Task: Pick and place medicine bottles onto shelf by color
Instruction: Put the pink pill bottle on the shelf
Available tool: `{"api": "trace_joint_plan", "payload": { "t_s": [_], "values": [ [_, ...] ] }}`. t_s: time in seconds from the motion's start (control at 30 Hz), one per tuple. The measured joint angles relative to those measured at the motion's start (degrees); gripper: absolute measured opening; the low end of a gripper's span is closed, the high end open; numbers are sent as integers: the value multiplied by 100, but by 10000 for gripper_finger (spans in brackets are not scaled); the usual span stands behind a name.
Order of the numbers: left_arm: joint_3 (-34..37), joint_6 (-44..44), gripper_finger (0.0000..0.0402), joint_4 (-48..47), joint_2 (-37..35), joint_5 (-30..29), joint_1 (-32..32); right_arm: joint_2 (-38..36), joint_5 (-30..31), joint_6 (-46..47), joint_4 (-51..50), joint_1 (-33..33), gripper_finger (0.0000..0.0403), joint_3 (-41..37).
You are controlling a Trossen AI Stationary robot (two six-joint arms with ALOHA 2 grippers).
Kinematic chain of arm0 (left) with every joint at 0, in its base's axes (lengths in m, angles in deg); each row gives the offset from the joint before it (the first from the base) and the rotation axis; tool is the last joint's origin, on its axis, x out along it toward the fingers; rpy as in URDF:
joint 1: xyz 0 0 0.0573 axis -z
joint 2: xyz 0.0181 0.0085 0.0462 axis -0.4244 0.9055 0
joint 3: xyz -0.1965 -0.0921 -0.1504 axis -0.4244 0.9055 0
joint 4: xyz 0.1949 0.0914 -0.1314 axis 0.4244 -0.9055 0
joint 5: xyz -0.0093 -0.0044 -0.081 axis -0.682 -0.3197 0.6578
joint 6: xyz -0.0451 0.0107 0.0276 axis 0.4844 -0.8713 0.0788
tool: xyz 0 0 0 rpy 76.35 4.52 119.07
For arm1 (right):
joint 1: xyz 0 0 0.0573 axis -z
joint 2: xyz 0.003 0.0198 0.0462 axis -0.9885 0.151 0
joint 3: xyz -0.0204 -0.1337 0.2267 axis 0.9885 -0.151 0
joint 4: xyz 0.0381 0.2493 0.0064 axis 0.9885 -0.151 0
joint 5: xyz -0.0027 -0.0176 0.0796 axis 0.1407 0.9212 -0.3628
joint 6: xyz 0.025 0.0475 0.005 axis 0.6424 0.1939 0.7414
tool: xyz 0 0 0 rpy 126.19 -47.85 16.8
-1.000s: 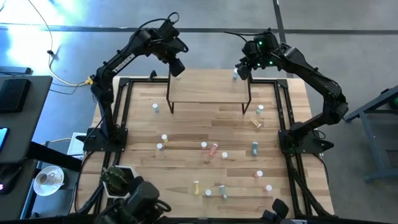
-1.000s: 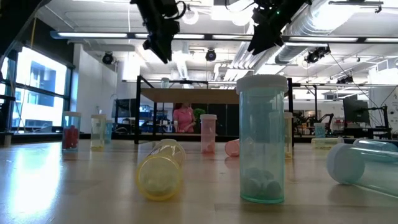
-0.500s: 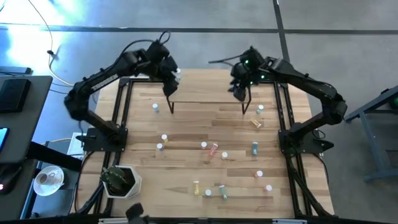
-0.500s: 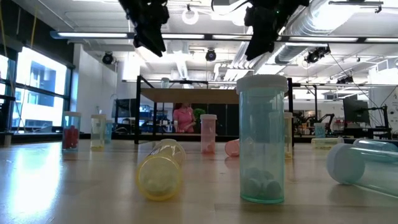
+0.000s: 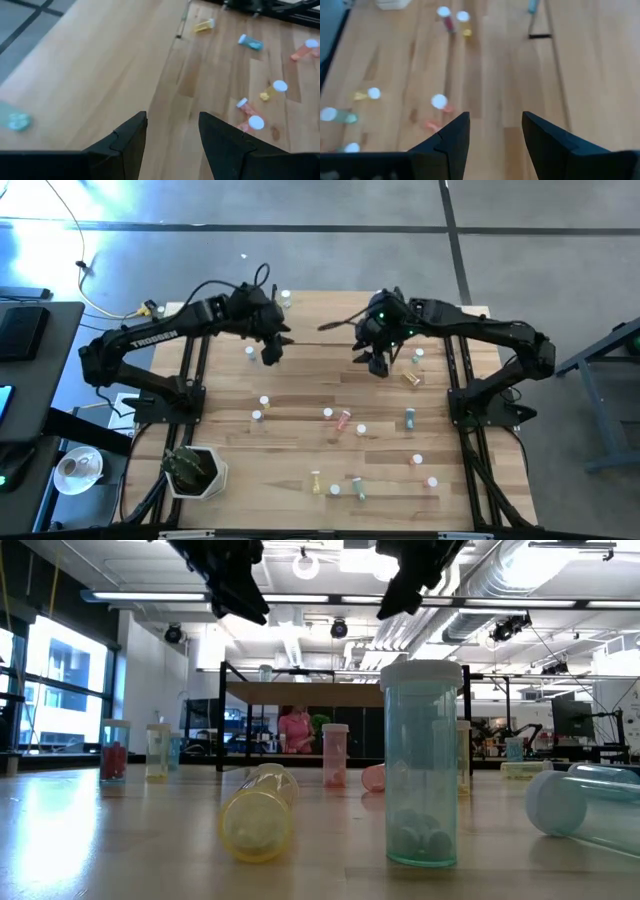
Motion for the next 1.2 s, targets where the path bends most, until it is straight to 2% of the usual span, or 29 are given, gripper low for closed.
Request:
{"api": "trace_joint_plan", "payload": {
  "t_s": [0.3,0.53,0.73,0.83,1.07,1.2],
  "values": [
    [1033,376,172,1047,-197,1,565,265,0,-7,209,-628,172,0],
    [1145,433,172,1134,-201,-2,1000,727,438,-76,205,-1042,174,-2],
    [1145,501,172,1134,-281,-51,1071,1013,428,-136,247,-1292,196,-2],
    [1145,564,172,1134,-316,-296,1049,1165,430,-429,320,-1376,205,-2],
    [1145,562,172,1080,-376,-1569,1045,1564,447,-1121,627,-1606,206,-2],
    [1145,562,172,1088,-376,-1642,1045,1678,443,-1295,792,-1721,206,-2]
  ]
}}
